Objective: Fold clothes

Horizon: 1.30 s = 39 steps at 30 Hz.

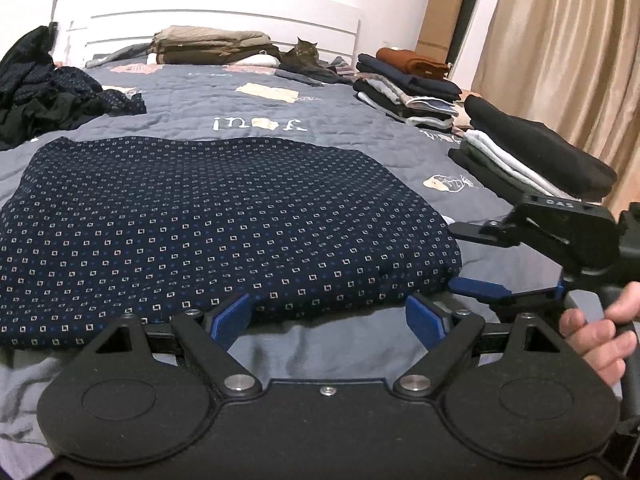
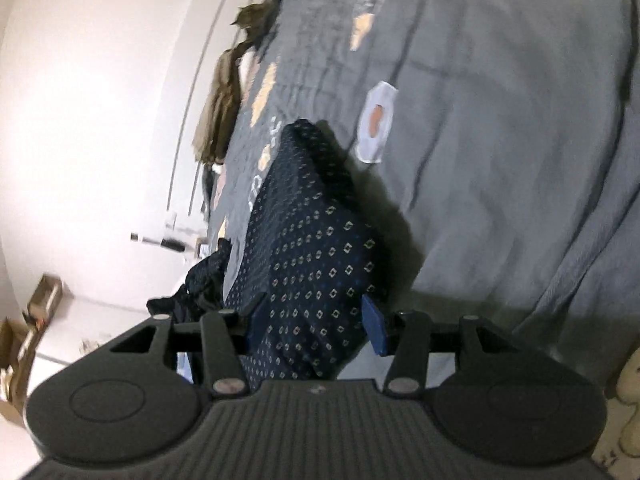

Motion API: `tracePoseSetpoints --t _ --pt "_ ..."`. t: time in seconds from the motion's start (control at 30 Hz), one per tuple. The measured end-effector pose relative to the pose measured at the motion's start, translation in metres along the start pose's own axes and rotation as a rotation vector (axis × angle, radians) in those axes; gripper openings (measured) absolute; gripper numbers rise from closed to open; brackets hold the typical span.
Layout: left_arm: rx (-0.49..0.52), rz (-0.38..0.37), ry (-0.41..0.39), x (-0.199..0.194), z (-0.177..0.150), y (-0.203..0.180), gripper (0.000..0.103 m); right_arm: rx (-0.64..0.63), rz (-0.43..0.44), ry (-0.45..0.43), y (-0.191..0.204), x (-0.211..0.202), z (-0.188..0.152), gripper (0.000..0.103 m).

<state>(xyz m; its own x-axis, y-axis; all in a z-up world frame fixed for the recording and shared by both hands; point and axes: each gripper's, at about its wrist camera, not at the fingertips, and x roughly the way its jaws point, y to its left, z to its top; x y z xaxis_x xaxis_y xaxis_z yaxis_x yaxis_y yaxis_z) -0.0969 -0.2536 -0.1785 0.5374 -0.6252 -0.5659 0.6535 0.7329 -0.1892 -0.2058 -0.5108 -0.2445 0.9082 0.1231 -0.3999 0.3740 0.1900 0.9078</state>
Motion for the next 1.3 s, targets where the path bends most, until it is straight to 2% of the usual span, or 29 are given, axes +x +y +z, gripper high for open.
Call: tracePoseSetpoints --t 0.23,0.4,0.47,0.5,0.53,0.63,0.73,0.83,0.9,0.97,1.07,1.17,1.23,1.3 --pt "0.000 0.006 0.005 0.001 0.000 0.000 0.083 0.065 -0.048 0.009 -0.014 0.019 0.000 0.053" --pt "0.001 0.012 0.010 0.003 -0.001 0.000 0.084 0.051 -0.043 -0.036 -0.013 0.023 0.003 0.052" --pt "0.005 0.015 0.013 0.004 -0.001 0.000 0.084 0.056 -0.035 -0.049 -0.014 0.026 0.005 0.043" --pt "0.006 0.016 0.013 0.004 -0.002 0.000 0.084 0.060 -0.025 -0.058 -0.014 0.027 0.007 0.025" --pt "0.006 0.017 0.012 0.003 -0.002 0.000 0.084 0.058 -0.014 -0.074 -0.012 0.026 0.007 0.018" --pt "-0.004 0.022 0.009 0.002 -0.002 0.003 0.084 0.026 0.009 -0.141 -0.003 0.017 0.009 0.011" --pt "-0.013 0.026 0.007 0.000 -0.001 0.006 0.084 -0.093 0.015 -0.240 0.020 0.002 0.012 0.010" --pt "-0.012 0.029 0.009 0.000 -0.001 0.007 0.084 -0.198 -0.039 -0.305 0.028 -0.006 0.016 0.010" --pt "-0.005 0.032 0.013 0.000 -0.001 0.007 0.084 -0.175 -0.095 -0.259 0.018 0.004 0.020 0.010" --pt "0.014 0.037 0.020 0.001 -0.002 0.005 0.083 -0.099 -0.127 -0.204 0.003 0.012 0.024 0.013" --pt "0.077 0.056 0.025 0.003 -0.001 0.001 0.084 -0.029 -0.122 -0.164 -0.006 0.014 0.026 0.016" --pt "0.140 0.082 0.015 0.006 0.001 -0.004 0.084 -0.031 -0.111 -0.189 0.003 0.003 0.023 0.026" --pt "0.128 0.083 0.015 0.006 0.002 -0.002 0.084 -0.030 -0.083 -0.204 0.009 -0.006 0.020 0.040" --pt "0.105 0.077 0.017 0.006 0.003 -0.001 0.084 -0.031 -0.031 -0.210 0.014 -0.013 0.016 0.042"
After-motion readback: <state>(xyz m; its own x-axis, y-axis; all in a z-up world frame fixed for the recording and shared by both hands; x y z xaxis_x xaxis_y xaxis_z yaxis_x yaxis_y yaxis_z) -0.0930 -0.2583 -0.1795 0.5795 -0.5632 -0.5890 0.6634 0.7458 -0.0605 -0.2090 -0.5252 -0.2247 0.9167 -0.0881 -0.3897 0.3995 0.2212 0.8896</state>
